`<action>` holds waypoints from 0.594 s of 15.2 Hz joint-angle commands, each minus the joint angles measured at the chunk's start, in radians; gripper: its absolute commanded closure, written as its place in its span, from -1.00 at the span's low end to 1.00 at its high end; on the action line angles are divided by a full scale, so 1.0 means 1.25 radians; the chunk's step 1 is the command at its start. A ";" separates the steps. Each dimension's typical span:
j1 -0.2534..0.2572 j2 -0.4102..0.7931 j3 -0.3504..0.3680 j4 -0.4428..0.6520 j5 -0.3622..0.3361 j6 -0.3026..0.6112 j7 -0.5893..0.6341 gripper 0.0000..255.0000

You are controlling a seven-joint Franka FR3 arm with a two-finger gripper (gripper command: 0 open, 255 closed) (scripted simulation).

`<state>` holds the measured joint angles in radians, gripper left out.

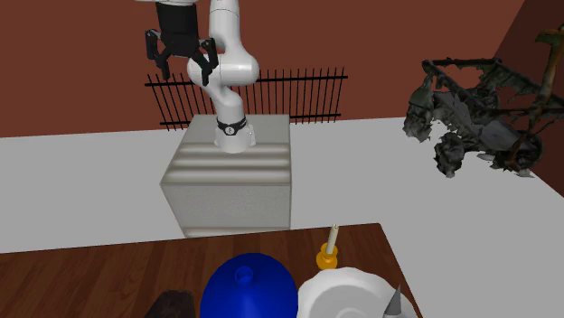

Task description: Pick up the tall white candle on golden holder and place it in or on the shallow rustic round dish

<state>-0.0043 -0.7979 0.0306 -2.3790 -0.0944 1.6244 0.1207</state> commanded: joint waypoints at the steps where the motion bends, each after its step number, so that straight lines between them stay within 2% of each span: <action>1: 0.000 0.000 0.000 0.000 0.000 0.000 0.000 -1.00; 9: 0.022 0.098 0.145 -0.039 0.042 0.153 0.182 -1.00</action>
<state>0.0183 -0.6888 0.1842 -2.4282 -0.0491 1.7995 0.3133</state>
